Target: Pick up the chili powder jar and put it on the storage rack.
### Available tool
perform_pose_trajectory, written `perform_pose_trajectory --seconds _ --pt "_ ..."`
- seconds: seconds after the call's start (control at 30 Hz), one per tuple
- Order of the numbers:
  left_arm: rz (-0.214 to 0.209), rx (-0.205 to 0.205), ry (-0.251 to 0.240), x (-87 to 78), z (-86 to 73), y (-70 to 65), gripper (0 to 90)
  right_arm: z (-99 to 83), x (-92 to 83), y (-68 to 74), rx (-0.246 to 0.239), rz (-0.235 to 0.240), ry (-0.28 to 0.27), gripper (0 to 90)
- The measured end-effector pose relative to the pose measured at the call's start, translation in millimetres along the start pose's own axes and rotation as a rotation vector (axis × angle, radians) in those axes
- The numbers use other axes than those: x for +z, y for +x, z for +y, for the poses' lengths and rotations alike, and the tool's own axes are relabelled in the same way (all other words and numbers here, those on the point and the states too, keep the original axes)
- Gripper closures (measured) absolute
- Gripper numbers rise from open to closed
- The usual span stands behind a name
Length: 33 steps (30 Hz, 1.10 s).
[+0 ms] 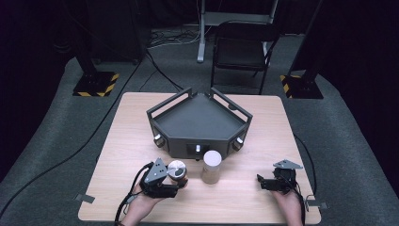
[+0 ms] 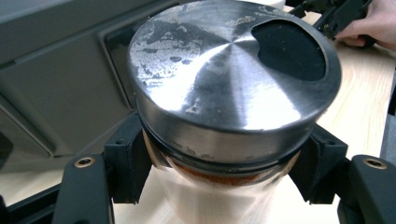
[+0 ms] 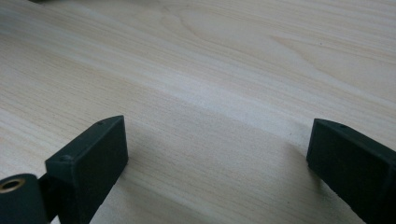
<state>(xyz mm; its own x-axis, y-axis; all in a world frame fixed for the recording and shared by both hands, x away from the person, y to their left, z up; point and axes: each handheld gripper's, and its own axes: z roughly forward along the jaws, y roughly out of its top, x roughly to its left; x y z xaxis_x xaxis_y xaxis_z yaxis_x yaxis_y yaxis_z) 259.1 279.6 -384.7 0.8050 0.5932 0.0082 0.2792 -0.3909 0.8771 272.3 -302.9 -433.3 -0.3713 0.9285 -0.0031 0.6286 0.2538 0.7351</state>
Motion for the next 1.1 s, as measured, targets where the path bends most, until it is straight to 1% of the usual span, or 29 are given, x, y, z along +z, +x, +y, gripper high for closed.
perform_pose_trajectory --seconds 0.03,0.13,0.17,0.2,0.23,0.37,0.5,0.6,0.63,0.67,0.7,0.77,0.97,1.0,1.1 --pt "0.004 0.004 0.000 -0.5 3.5 0.7 31.2 0.0 0.0 0.0 0.000 0.000 0.000 4.4" --pt "0.008 0.006 -0.004 -0.9 7.7 1.7 31.2 0.0 0.0 0.0 0.000 0.000 0.000 4.4" --pt "0.012 0.007 -0.005 -1.0 12.0 2.6 31.2 0.0 0.0 0.0 0.000 0.000 0.000 4.3" --pt "0.012 0.007 -0.005 -1.0 12.0 2.6 31.2 0.0 0.0 0.0 0.000 0.000 0.000 4.3" --pt "0.018 0.007 -0.008 -1.0 15.9 3.3 31.2 0.0 0.0 0.0 0.000 0.000 0.000 4.3" --pt "0.025 0.009 -0.009 -0.9 21.8 4.5 31.2 0.1 0.0 0.0 0.000 0.000 0.000 4.3" --pt "0.038 0.000 -0.012 0.9 33.3 8.5 31.2 0.1 0.0 0.0 0.000 0.000 0.000 4.3" --pt "0.043 -0.003 -0.013 1.3 37.1 10.1 31.2 0.0 0.0 -0.1 -0.001 0.001 0.000 4.3" --pt "0.051 -0.005 -0.017 1.2 41.8 11.9 31.2 0.0 0.0 -0.1 -0.001 0.000 0.000 4.3" --pt "0.051 -0.005 -0.017 1.2 41.8 11.9 31.2 0.0 0.0 -0.1 -0.001 0.000 0.000 4.3" --pt "0.056 -0.005 -0.021 1.2 45.9 13.5 31.2 0.0 0.0 -0.1 -0.001 0.001 0.000 4.3" --pt "0.061 -0.007 -0.024 1.2 47.5 13.9 31.2 0.0 0.0 -0.1 -0.001 0.001 0.000 4.3" --pt "0.084 -0.011 -0.031 1.1 59.2 19.6 31.2 0.1 0.0 -0.1 -0.001 0.001 0.000 4.3" --pt "0.090 -0.018 -0.034 0.8 61.7 21.7 31.2 0.1 0.0 -0.1 -0.001 0.001 0.000 4.3" --pt "0.099 -0.022 -0.035 0.1 64.6 23.8 31.2 0.1 0.0 -0.1 -0.001 0.001 0.000 4.2"
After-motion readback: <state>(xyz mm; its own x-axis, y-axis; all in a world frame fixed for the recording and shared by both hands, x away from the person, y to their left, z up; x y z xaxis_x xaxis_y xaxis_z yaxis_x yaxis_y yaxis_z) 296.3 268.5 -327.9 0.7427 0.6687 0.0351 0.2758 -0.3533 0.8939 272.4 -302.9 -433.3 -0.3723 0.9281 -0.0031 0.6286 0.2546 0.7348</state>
